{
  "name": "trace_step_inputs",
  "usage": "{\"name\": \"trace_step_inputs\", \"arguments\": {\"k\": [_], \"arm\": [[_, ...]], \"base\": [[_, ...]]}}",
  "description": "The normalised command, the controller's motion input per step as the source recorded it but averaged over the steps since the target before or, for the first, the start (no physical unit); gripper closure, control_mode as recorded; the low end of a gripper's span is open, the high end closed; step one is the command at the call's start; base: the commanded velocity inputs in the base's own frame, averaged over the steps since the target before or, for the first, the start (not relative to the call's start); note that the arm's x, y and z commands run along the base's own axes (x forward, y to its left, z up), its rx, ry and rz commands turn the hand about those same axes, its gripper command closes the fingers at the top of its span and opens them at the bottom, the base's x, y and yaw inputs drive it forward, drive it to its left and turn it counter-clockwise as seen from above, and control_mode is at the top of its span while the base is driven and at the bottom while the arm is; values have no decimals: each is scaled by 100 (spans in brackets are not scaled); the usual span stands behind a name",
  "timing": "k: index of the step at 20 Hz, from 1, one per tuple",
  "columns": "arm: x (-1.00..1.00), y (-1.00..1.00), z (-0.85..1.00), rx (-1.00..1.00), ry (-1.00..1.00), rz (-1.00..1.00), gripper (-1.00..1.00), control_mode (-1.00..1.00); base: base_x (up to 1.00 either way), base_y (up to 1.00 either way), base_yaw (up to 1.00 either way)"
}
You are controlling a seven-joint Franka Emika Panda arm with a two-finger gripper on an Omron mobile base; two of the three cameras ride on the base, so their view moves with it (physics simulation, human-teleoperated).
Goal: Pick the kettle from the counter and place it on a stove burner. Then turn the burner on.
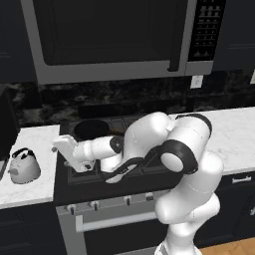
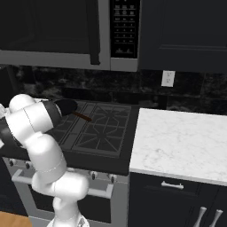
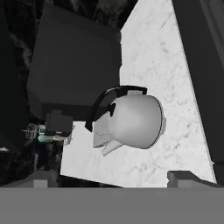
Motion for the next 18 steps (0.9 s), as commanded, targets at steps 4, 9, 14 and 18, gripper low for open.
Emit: {"name": "trace_step_inputs", "arguments": {"k": [4, 9, 14, 18], "arm": [[0, 33, 100, -7, 33, 0, -100, -100], [15, 35, 100, -12, 27, -5, -100, -100], [2, 51, 100, -18, 18, -10, -100, -100], [1, 52, 100, -20, 19, -11, -100, -100]], "base": [[0, 0, 0], [0, 0, 0], [0, 0, 0], [0, 0, 0]]}}
